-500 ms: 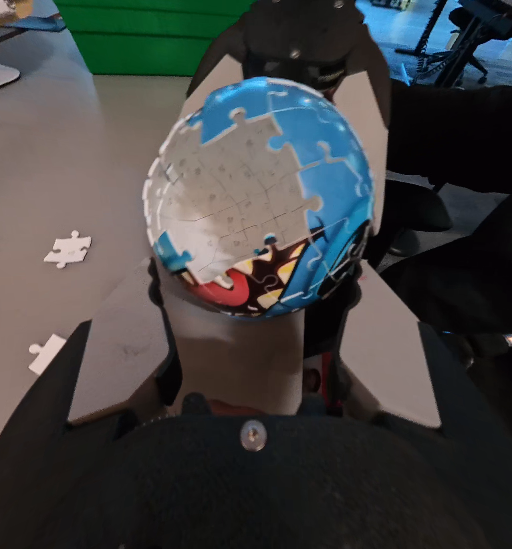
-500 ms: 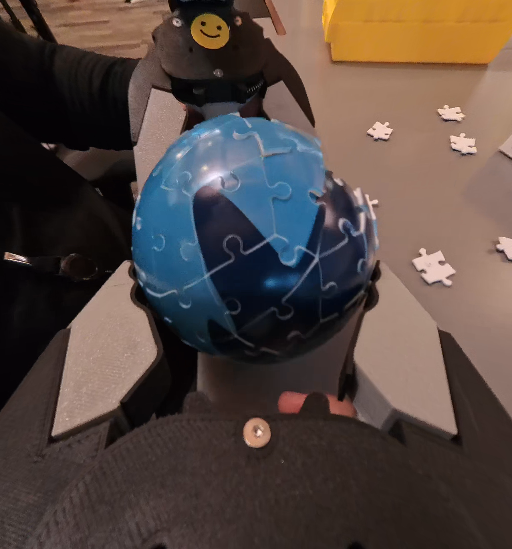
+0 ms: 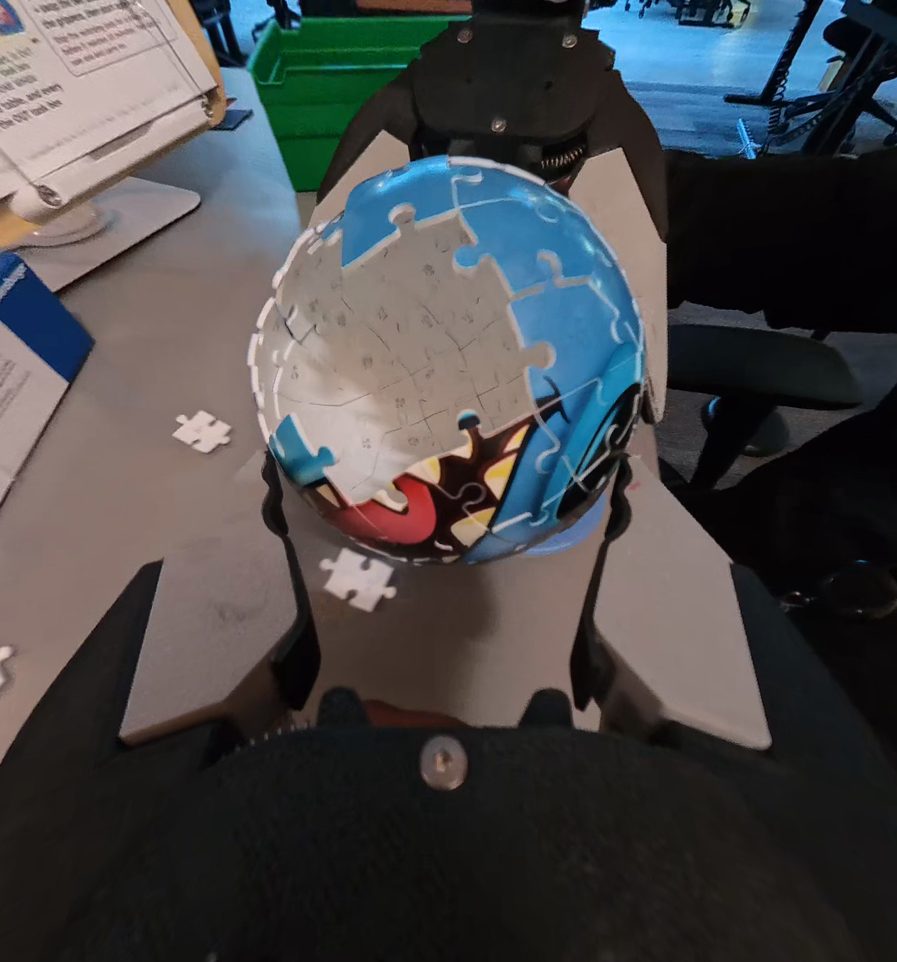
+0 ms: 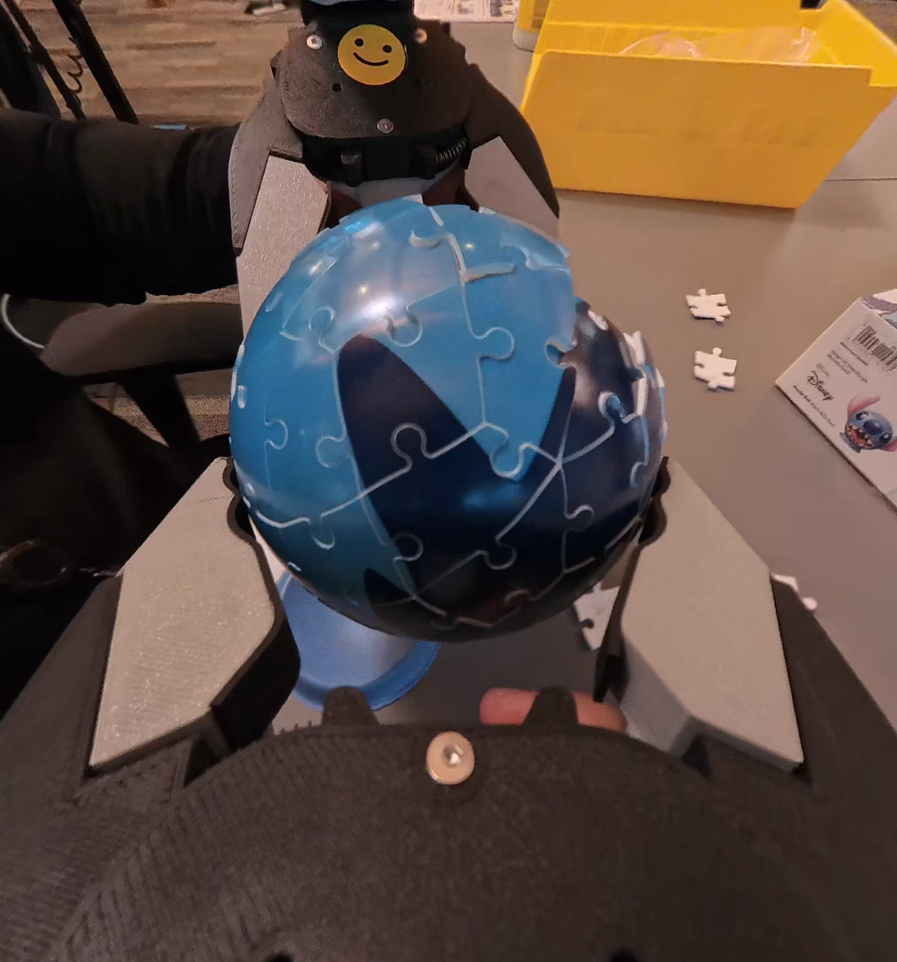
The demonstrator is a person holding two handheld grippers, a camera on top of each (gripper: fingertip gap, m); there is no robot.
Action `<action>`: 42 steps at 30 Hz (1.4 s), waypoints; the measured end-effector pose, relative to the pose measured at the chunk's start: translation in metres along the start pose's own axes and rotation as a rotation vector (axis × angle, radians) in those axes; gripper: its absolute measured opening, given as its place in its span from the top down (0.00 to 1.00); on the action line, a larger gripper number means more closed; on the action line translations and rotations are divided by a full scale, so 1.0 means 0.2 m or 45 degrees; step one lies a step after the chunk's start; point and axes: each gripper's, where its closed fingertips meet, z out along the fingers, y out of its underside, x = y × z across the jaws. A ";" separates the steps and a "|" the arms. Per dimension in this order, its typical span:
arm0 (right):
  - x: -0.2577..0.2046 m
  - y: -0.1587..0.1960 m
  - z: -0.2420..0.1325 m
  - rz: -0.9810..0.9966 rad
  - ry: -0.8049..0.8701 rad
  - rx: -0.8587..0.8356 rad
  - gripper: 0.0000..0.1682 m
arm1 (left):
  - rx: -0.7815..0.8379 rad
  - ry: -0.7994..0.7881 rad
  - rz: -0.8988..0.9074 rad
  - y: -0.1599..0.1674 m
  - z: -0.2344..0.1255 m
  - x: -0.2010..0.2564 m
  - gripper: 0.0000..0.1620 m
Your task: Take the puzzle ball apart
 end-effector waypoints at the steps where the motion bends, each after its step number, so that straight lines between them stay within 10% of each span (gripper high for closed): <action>1: 0.03 -0.01 0.02 -0.002 0.004 -0.005 0.13 | -0.011 0.002 0.003 0.01 -0.01 -0.04 0.24; 9: 0.24 0.12 0.21 0.003 0.028 -0.136 0.11 | -0.140 -0.075 0.059 0.21 -0.01 -0.28 0.23; 42: 0.37 0.11 0.15 -0.057 0.133 -0.322 0.19 | -0.245 -0.185 0.159 0.14 0.02 -0.40 0.24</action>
